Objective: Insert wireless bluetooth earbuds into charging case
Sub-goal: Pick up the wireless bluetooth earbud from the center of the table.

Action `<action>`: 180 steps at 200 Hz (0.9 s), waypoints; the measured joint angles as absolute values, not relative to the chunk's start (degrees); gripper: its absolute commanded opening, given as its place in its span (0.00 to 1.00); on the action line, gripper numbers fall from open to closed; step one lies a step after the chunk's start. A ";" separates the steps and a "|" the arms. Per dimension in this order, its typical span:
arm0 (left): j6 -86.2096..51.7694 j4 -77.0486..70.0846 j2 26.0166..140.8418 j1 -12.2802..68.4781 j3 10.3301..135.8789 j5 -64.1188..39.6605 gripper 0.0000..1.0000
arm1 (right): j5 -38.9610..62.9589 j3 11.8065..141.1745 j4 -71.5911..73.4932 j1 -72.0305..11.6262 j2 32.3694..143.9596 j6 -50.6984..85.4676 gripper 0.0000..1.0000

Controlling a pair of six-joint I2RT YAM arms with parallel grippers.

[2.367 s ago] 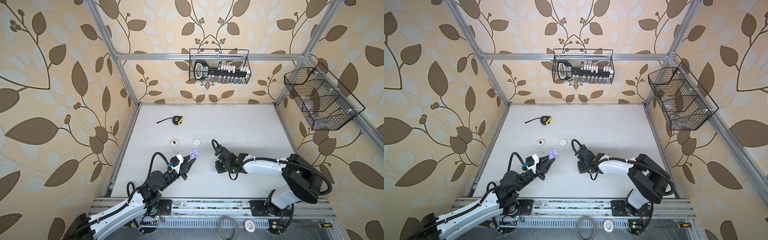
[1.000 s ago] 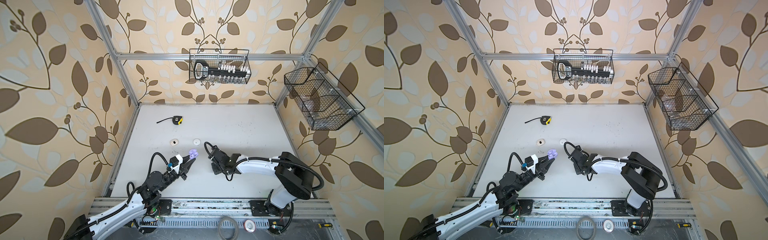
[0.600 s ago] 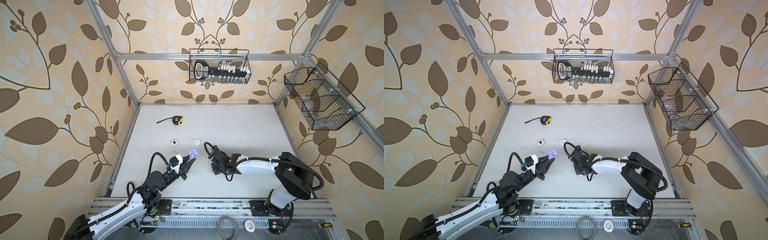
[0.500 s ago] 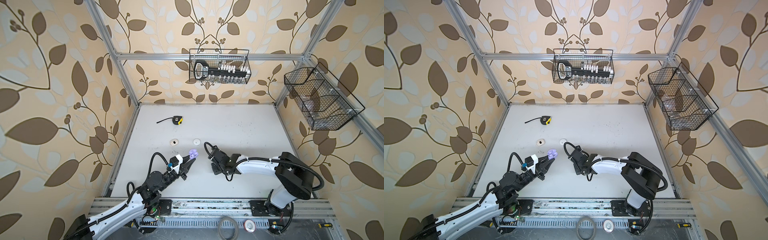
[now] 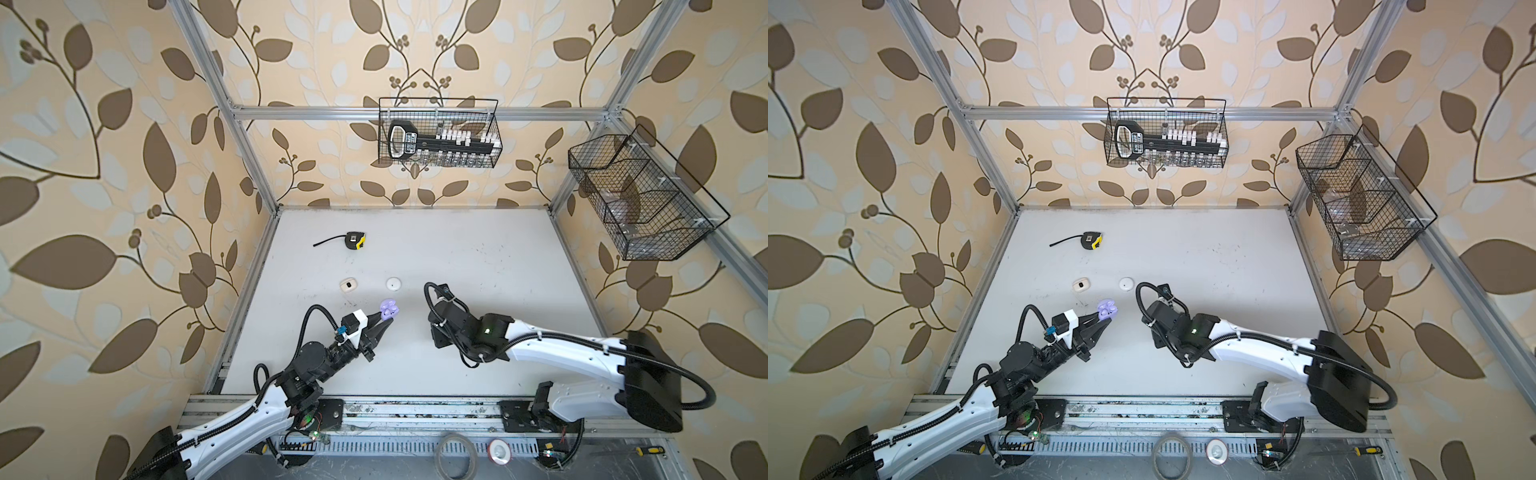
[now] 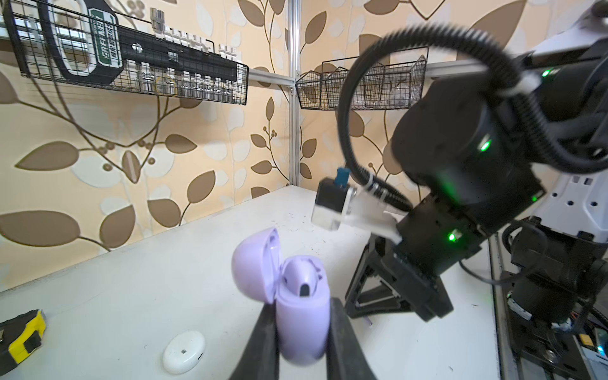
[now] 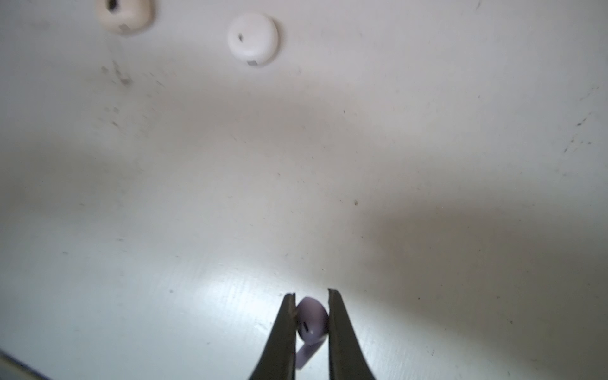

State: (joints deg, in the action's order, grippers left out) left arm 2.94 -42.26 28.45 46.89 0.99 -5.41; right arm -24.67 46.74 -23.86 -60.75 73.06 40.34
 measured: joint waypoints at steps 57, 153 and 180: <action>2.81 -46.87 29.19 46.89 0.99 -13.39 0.00 | -38.87 51.16 -18.48 -72.84 61.60 38.26 0.09; 2.85 -49.56 30.96 46.89 0.99 -19.16 0.00 | -40.23 47.83 1.63 -77.41 54.87 24.01 0.08; 2.85 -49.56 31.90 46.89 0.99 -19.59 0.00 | -38.11 45.80 5.65 -78.00 56.03 21.32 0.08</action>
State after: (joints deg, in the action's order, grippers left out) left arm 2.85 -49.56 31.90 46.89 0.99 -19.59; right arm -38.11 45.80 5.65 -78.00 56.03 21.32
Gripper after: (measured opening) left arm 0.215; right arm 0.105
